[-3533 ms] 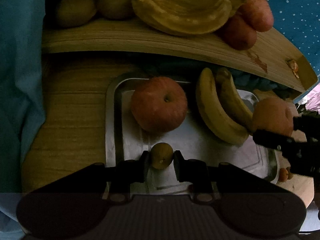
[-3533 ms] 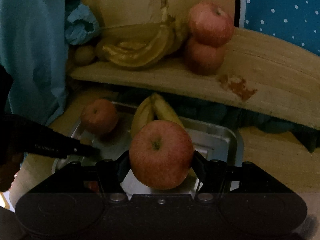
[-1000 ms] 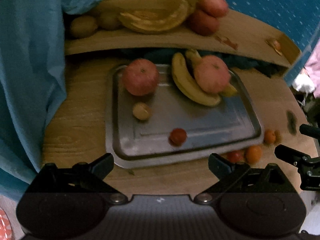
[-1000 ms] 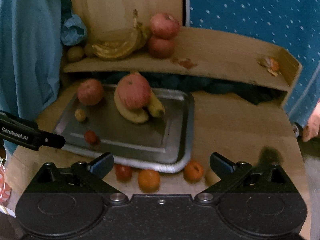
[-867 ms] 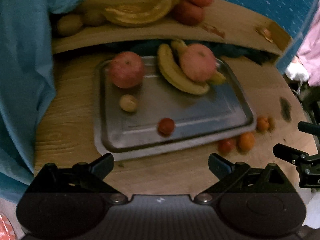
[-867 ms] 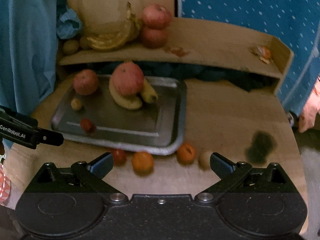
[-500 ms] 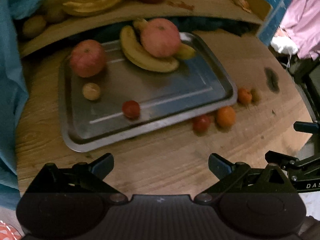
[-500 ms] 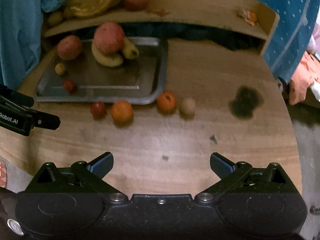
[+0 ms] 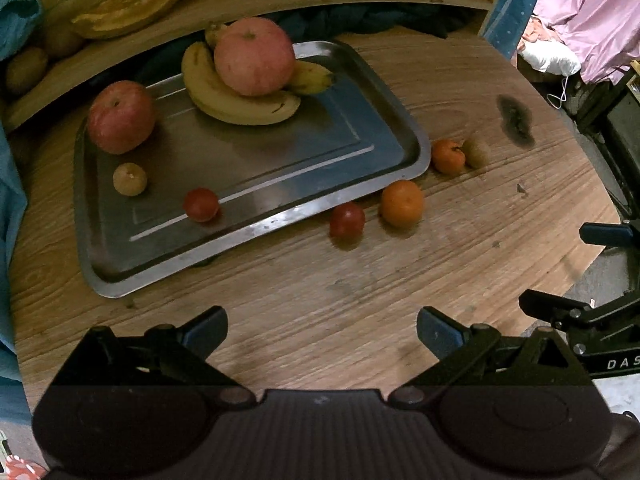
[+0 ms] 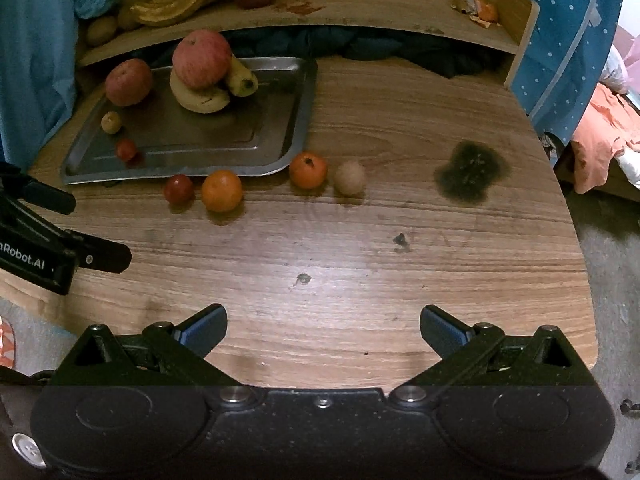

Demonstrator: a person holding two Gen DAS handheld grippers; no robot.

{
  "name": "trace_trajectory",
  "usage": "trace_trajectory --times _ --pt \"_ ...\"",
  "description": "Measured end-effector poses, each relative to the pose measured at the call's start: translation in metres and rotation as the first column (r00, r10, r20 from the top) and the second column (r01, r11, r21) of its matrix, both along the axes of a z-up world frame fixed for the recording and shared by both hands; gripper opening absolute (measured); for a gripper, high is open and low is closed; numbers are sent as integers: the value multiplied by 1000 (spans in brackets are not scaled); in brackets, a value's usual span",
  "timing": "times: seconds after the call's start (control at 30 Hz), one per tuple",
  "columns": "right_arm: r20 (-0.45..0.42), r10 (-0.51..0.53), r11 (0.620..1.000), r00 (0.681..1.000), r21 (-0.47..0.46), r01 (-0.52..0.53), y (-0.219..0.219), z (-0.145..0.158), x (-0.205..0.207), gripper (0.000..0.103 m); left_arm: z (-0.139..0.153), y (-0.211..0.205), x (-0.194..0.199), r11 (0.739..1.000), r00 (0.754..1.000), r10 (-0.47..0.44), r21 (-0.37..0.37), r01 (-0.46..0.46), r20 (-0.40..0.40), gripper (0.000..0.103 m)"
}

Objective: Organize fruits
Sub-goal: 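Withdraw both tools from the tray toward the remaining loose fruit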

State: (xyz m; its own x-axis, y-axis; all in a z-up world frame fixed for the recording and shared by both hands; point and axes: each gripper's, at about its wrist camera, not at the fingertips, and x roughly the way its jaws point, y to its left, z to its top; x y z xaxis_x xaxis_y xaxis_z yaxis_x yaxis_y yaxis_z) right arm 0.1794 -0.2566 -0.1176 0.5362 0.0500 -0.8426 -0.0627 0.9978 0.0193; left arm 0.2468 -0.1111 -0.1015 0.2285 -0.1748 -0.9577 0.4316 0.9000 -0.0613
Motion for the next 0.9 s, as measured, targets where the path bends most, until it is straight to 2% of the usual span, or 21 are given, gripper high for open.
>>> trace_trajectory --times 0.33,0.6,0.9 --pt "63 62 998 996 26 -64 -3 11 6 102 2 2 6 998 998 67 7 -67 11 103" --pt "69 109 993 992 36 -111 -1 10 19 102 -2 6 13 994 994 110 4 -111 6 103" --pt "90 248 968 964 7 -250 23 14 32 102 -5 13 26 985 986 167 -44 -166 0 103"
